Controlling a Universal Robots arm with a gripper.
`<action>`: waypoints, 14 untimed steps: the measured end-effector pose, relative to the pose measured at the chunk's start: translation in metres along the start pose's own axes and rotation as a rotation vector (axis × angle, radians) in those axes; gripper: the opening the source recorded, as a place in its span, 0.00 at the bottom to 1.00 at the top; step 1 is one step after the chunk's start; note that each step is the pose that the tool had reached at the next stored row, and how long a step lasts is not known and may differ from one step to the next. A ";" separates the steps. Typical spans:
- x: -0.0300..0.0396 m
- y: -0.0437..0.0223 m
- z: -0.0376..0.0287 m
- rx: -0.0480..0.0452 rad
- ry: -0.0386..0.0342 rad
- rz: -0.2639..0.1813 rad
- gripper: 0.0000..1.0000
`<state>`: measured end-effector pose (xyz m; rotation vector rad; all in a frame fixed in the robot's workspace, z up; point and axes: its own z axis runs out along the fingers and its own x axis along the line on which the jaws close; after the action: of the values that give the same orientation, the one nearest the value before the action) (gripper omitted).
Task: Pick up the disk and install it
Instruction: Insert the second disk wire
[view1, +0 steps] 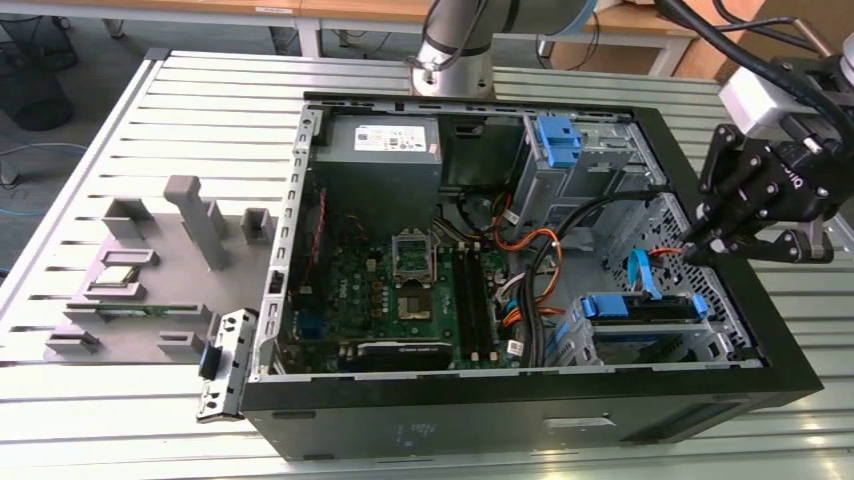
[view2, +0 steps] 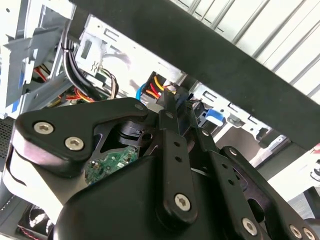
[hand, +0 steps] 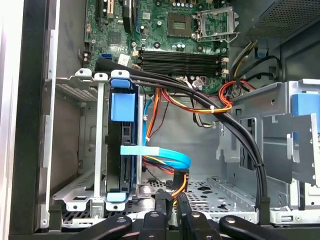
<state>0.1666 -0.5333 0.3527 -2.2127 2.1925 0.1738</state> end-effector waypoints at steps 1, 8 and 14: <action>0.0001 -0.0008 0.0013 -0.0007 0.0000 0.000 0.24; 0.0007 -0.0016 0.0055 -0.0026 -0.0003 0.000 0.24; 0.0016 0.0011 0.0103 -0.0026 0.0000 0.000 0.24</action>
<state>0.1649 -0.5339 0.3424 -2.2138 2.1937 0.1767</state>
